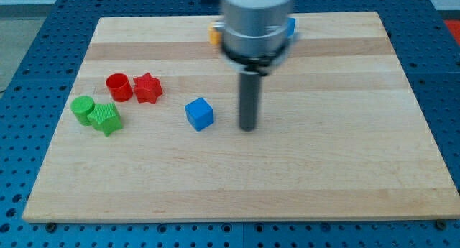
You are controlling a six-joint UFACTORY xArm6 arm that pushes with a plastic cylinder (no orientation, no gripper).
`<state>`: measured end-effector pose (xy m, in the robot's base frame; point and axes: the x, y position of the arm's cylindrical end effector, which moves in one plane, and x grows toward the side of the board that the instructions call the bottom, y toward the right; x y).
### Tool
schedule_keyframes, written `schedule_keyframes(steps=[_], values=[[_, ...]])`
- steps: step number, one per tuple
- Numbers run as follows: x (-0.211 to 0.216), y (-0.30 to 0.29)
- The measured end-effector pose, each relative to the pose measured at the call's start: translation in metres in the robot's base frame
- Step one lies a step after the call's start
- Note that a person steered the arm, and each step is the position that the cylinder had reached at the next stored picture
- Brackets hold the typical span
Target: Push blue triangle closer to the yellow hexagon
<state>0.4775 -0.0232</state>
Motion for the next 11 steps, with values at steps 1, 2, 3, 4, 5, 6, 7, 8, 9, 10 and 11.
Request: schedule_keyframes(steps=[1, 2, 3, 4, 5, 6, 7, 8, 9, 10, 11], values=[[-0.008, -0.080], [-0.019, -0.069], [-0.047, 0.044], [-0.104, 0.144], [-0.182, 0.171], [-0.243, 0.136], [-0.249, 0.094], [-0.277, 0.098], [-0.284, 0.076], [-0.260, 0.038], [-0.236, 0.077]])
